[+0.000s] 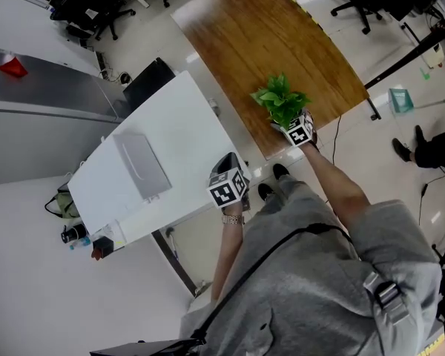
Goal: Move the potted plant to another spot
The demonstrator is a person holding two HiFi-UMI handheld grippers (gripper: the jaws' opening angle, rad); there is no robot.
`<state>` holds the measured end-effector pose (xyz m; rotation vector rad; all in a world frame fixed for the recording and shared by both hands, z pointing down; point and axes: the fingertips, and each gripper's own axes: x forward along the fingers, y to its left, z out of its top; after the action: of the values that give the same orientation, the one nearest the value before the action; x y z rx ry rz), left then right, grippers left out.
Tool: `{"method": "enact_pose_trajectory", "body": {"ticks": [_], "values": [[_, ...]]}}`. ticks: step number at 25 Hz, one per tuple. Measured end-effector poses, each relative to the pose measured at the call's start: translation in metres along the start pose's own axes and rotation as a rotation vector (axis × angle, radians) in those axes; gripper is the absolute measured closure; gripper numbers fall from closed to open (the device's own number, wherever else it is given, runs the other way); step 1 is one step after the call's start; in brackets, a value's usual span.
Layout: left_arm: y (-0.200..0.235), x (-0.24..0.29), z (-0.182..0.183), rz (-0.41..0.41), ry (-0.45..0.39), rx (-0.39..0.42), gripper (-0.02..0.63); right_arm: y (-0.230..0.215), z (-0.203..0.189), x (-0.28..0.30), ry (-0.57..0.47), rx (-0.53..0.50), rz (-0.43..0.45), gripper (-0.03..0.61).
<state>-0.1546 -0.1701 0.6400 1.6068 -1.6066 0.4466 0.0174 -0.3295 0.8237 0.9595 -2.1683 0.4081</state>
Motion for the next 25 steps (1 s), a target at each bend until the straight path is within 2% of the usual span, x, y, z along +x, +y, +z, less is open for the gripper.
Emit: {"method": "enact_pose_trajectory", "body": {"ticks": [8, 12, 17, 19, 22, 25], "values": [[-0.007, 0.000, 0.002, -0.019, -0.011, 0.016, 0.600, 0.002, -0.015, -0.011, 0.032, 0.019, 0.064, -0.005], [-0.016, 0.001, 0.005, -0.055, -0.022, 0.029, 0.600, -0.002, -0.013, -0.039, -0.024, 0.049, 0.040, -0.005], [-0.019, -0.001, 0.008, -0.096, -0.045, 0.045, 0.600, -0.006, -0.042, -0.087, -0.065, 0.171, -0.051, 0.009], [-0.018, -0.002, 0.006, -0.107, -0.053, 0.047, 0.600, -0.004, -0.053, -0.107, -0.087, 0.196, -0.099, 0.098], [-0.029, 0.002, 0.000, -0.138, -0.056, 0.045, 0.600, 0.002, -0.056, -0.142, -0.110, 0.179, -0.166, 0.359], [-0.052, 0.003, -0.020, -0.187, -0.036, 0.045, 0.600, 0.020, -0.053, -0.176, -0.127, 0.141, -0.179, 0.501]]}}
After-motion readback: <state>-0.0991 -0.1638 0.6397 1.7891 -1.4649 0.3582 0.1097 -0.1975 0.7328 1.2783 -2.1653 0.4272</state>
